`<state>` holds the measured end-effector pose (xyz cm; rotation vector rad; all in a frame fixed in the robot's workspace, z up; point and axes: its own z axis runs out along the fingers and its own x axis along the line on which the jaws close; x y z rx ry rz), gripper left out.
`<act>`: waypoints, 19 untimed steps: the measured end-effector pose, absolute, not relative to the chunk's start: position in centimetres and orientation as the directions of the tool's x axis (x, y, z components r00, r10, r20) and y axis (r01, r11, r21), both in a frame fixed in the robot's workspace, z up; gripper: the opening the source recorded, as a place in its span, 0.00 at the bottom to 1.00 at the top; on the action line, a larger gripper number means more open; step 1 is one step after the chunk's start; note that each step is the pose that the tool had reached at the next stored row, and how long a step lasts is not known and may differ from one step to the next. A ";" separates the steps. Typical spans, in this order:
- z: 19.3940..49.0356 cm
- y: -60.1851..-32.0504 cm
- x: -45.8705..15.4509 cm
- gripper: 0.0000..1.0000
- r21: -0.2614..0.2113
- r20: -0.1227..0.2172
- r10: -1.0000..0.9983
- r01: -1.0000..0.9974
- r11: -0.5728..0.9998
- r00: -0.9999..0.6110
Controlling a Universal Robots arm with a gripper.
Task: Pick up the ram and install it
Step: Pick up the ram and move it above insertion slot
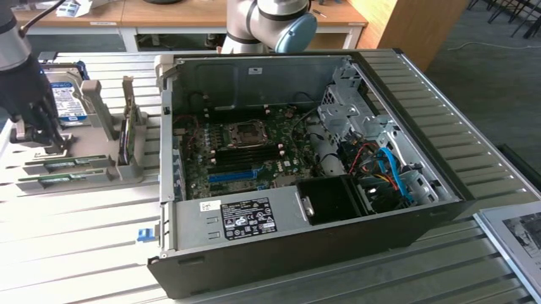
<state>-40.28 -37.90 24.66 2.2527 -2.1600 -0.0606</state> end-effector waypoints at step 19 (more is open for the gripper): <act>24.7 -40.3 -40.2 0.24 0.042 -0.013 -0.999 -0.998 -0.042 0.042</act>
